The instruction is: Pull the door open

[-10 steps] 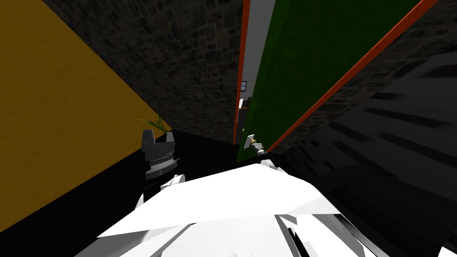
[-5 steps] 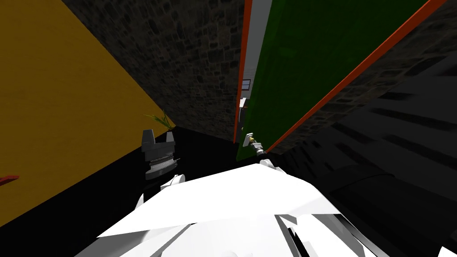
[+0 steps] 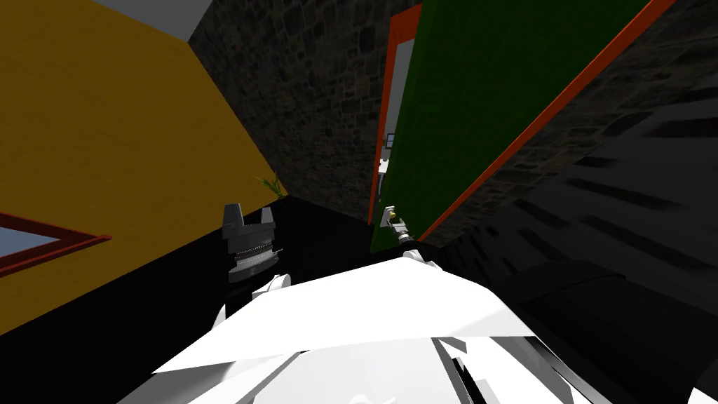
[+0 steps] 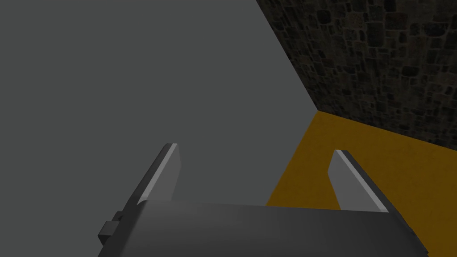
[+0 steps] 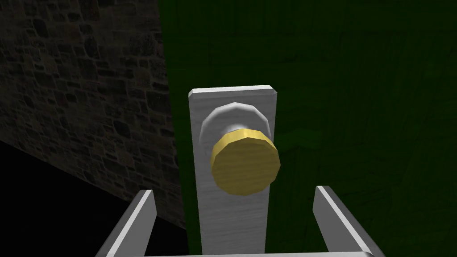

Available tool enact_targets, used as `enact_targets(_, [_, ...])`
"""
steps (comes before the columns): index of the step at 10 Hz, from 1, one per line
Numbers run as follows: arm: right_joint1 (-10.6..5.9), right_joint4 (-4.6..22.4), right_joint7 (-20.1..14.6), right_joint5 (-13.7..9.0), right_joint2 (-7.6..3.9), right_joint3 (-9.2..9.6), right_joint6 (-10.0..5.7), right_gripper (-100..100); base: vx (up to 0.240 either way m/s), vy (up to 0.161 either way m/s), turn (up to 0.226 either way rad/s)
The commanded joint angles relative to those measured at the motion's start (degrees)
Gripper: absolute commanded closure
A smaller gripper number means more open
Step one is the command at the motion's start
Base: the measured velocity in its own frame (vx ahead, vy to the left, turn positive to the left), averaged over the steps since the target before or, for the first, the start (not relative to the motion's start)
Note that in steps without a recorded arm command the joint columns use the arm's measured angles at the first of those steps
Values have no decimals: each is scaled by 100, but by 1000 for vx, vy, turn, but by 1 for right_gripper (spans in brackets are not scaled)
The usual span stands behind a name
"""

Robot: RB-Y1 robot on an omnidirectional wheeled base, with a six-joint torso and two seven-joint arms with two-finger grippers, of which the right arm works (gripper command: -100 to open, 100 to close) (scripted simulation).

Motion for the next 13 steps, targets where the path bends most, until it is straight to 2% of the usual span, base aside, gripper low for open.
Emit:
enact_targets(1, [-76, 34, -29, 71, 24, 99, -119, -100, -206, -109, 169])
enact_targets(4, [-178, 81, -73, 171, 51, 239, -275, -100, -207, -78, 122])
enact_targets(5, [-140, 47, -56, 145, 44, 202, -231, -100, -92, -47, 22])
enact_targets(6, [-191, 210, -175, 107, -12, 66, -282, -100, 99, -10, 214])
enact_targets(9, [-266, 465, -363, 42, -104, -154, -349, -100, 189, -6, 196])
enact_targets(10, [-239, 407, -313, 61, -87, -102, -337, -100, 91, -8, 21])
enact_targets(11, [-239, 407, -313, 61, -87, -102, -337, 100, -5, -1, -25])
enact_targets(13, [-239, 407, -313, 61, -87, -102, -337, 100, -28, -6, 2])
